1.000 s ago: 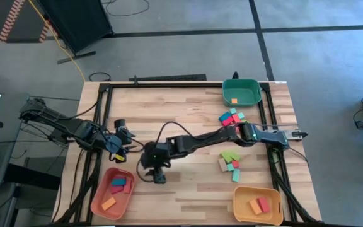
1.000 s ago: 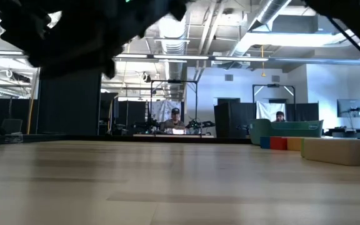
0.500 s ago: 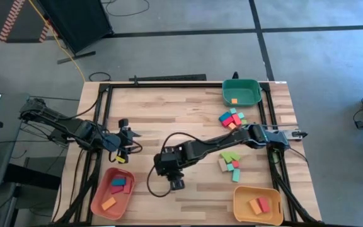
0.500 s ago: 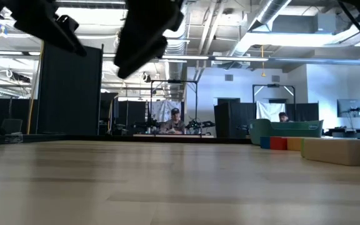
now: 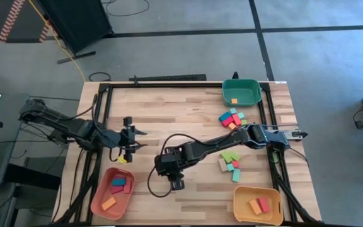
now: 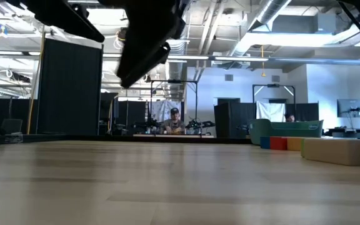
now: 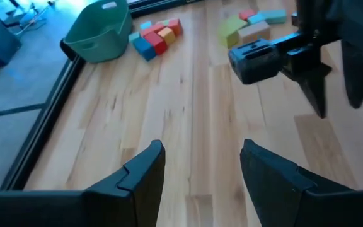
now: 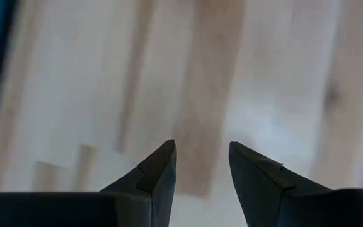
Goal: Sort blocks by size
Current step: Put the large orange rectangular block into the yellow bin
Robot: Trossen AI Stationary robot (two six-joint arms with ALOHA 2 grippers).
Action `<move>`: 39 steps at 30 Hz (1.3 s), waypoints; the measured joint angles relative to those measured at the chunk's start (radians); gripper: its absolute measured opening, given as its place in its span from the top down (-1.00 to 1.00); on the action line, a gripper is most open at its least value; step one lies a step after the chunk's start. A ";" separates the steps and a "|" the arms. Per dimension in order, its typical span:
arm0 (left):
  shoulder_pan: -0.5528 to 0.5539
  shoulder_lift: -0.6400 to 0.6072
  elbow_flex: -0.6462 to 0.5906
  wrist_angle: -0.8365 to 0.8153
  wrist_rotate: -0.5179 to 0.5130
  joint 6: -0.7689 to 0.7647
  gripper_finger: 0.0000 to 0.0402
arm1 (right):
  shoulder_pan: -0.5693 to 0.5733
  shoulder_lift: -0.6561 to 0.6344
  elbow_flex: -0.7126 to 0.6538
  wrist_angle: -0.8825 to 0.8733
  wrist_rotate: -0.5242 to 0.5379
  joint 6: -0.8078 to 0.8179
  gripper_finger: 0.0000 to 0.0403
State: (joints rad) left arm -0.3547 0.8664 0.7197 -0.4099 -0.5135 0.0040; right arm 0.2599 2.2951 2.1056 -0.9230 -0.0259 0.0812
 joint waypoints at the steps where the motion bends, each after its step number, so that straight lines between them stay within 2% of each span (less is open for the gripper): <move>1: 0.003 0.005 0.000 0.001 0.000 0.000 0.02 | -0.001 0.000 0.000 -0.023 0.032 -0.001 0.13; 4: 0.013 0.022 0.000 0.004 0.001 0.016 0.02 | -0.010 -0.009 -0.001 -0.075 0.116 -0.005 0.13; 14: 0.034 0.057 -0.002 0.014 0.009 0.026 0.02 | -0.020 -0.156 -0.001 -0.243 0.238 -0.016 0.13; 28: 0.034 0.186 -0.003 0.050 0.035 0.036 0.02 | 0.020 -0.361 0.000 -0.635 0.545 0.261 0.13; 39: 0.034 0.331 -0.003 0.265 0.132 0.138 0.02 | 0.075 -0.459 0.000 -0.647 0.611 0.288 0.13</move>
State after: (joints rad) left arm -0.3206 1.1976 0.7166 -0.1447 -0.3818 0.1425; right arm 0.3346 1.8359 2.1052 -1.5705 0.5847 0.3692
